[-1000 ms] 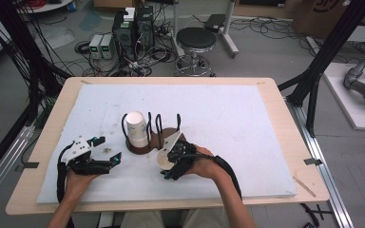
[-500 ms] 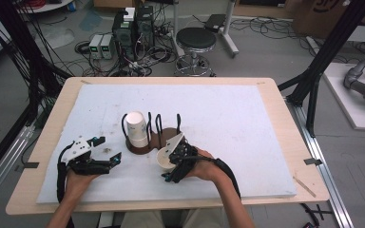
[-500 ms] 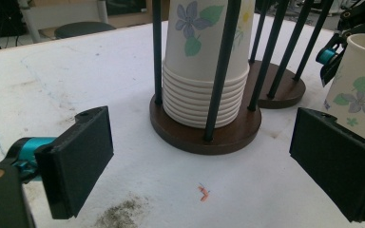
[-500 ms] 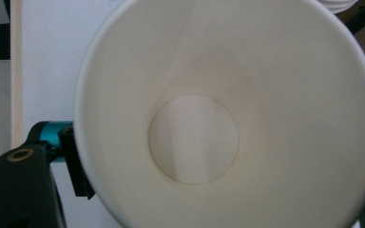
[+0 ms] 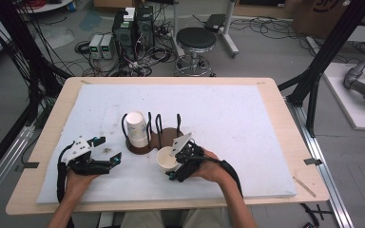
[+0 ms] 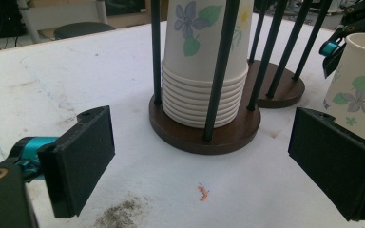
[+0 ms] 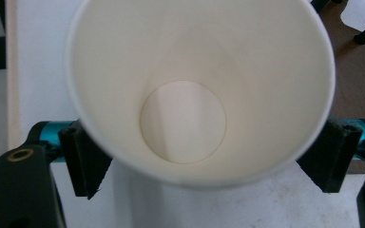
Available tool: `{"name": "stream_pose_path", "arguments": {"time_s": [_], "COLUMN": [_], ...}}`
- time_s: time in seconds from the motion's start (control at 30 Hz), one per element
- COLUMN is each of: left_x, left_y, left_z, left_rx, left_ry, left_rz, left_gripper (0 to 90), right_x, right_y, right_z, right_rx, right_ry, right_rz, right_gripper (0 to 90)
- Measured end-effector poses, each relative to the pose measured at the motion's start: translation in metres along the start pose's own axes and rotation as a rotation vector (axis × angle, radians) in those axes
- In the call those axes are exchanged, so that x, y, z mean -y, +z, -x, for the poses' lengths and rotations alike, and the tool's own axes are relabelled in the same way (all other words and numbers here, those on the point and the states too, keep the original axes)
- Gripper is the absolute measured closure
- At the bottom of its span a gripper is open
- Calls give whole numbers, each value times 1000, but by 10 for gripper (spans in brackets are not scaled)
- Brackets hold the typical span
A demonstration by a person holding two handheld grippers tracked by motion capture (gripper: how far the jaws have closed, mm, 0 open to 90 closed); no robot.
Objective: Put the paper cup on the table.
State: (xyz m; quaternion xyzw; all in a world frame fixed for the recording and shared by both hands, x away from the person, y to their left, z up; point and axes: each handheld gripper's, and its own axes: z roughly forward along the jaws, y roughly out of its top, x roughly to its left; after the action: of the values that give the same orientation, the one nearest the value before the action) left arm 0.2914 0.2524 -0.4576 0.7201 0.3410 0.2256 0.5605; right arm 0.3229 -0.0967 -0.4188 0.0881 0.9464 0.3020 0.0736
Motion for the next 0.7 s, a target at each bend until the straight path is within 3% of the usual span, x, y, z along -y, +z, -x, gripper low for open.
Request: {"name": "stream_pose_path", "arguments": {"time_s": [0.4, 0.7], "left_x": [0, 0], "left_y": [0, -1], "left_z": [0, 0], "left_rx": [-3, -4], "left_ry": [-3, -1], "left_rz": [4, 7], "left_gripper": [81, 81], "right_x": [23, 46], "right_y": [-11, -21], "right_z": [-2, -4], "right_rx": [10, 52], "right_ry": [49, 106], "right_rz": [56, 114], "right_gripper": [170, 169]}}
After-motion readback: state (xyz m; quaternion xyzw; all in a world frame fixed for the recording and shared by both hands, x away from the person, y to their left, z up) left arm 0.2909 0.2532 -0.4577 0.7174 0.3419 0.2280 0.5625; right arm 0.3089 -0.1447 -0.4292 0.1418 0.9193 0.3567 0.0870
